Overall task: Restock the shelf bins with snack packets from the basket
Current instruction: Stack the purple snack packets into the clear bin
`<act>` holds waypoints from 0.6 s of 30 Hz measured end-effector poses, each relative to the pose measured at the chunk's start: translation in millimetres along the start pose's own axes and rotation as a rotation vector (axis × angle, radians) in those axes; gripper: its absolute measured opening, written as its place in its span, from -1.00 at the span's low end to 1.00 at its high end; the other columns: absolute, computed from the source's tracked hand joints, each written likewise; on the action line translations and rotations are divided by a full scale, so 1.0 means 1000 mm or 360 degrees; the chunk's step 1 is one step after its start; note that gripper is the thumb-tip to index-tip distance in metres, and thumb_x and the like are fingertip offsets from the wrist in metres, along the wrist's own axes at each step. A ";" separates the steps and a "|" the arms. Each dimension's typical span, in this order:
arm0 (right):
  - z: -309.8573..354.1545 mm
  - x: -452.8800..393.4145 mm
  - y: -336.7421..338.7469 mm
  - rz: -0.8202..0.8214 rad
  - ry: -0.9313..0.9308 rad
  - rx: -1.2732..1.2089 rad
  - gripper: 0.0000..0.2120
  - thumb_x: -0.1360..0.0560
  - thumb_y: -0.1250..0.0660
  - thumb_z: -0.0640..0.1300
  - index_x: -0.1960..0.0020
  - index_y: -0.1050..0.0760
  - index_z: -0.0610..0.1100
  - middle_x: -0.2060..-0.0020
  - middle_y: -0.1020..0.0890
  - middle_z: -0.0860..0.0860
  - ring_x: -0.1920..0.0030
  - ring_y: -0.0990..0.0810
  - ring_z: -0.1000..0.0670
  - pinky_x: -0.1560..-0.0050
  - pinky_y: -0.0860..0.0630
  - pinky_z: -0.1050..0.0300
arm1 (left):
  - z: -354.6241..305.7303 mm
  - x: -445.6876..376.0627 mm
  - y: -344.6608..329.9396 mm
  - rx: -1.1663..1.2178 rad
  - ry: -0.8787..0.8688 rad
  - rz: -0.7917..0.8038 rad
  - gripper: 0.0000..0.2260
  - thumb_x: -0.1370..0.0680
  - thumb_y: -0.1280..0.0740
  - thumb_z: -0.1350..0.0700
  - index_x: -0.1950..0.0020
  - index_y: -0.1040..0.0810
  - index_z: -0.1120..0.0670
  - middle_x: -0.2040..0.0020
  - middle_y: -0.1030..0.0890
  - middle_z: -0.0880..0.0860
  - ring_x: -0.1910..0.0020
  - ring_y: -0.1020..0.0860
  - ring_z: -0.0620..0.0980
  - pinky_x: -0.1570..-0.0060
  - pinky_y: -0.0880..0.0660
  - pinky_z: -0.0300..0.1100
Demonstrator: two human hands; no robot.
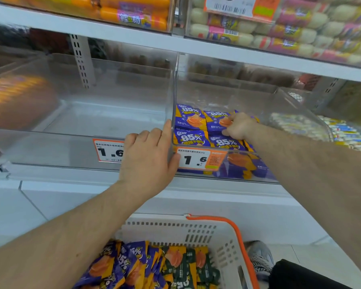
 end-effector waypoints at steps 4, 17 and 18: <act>0.002 0.001 0.003 -0.0005 0.0028 0.0067 -0.40 -0.46 -0.46 0.01 -0.40 -0.37 -0.18 -0.29 -0.51 -0.14 -0.25 -0.50 -0.19 -0.27 -0.46 -0.07 | 0.000 -0.001 0.000 0.0051 -0.0016 -0.0012 -0.37 -0.45 -0.15 -0.12 -0.37 -0.42 0.27 0.13 -0.56 0.15 0.17 -0.54 0.20 0.07 -0.35 0.03; 0.074 0.179 0.043 -0.1357 0.1220 -0.0133 -0.81 -0.30 -0.31 -0.24 0.10 -0.58 -0.22 0.18 -0.52 -0.21 0.15 -0.52 -0.26 0.16 -0.46 -0.07 | -0.026 0.072 -0.023 0.0362 -0.0787 0.0952 -0.67 -0.59 -0.21 0.06 -0.36 -0.46 -0.04 -0.20 -0.57 -0.05 -0.17 -0.54 0.02 -0.16 -0.40 -0.12; 0.078 0.197 0.029 -0.1375 0.1331 -0.0159 -0.83 -0.29 -0.32 -0.26 0.12 -0.57 -0.23 0.21 -0.50 -0.20 0.19 -0.51 -0.25 0.20 -0.43 -0.06 | -0.019 0.085 -0.033 0.0290 -0.0731 0.1183 -0.66 -0.61 -0.19 0.03 -0.39 -0.43 -0.07 -0.26 -0.54 -0.06 -0.22 -0.50 0.00 -0.21 -0.37 -0.13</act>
Point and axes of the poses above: each hand's wrist, its own x-axis away from the middle knuckle, its own y-axis out of the back of the hand, z = x × y, the point moved 8 cm from there along -x, towards the middle knuckle
